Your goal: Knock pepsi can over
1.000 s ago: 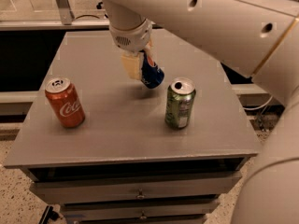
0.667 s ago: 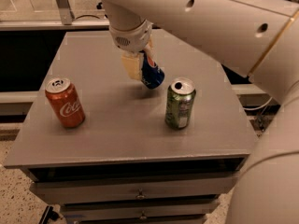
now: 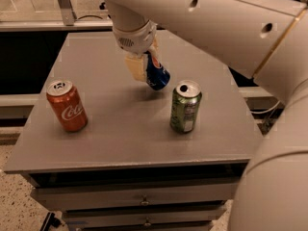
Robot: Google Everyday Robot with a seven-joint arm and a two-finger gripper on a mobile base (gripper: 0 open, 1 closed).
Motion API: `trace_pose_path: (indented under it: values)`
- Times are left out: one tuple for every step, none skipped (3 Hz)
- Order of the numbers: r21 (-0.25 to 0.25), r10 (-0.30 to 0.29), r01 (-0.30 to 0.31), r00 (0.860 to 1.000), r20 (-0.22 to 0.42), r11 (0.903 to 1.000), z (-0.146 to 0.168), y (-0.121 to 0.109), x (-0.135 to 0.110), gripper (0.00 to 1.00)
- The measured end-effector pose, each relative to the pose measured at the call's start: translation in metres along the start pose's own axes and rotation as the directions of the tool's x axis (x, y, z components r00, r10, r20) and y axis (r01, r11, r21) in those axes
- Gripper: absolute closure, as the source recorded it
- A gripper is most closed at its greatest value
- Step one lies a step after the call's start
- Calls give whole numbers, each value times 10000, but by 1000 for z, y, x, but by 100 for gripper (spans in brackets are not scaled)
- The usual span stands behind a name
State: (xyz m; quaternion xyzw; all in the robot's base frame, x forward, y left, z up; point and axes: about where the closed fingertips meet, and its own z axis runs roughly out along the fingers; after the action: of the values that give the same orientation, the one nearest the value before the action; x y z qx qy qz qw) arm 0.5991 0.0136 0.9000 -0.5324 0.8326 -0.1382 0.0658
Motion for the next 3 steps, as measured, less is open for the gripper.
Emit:
trace_pose_path:
  values:
    - [-18,-56,56,10000,-55,10000,0,-1,-1,34]
    - [-14,-256,256,9995,-191,9997,0,-3,-1,38]
    - [-19,-523,523,9982,-278,9986,1,-4,-5,40]
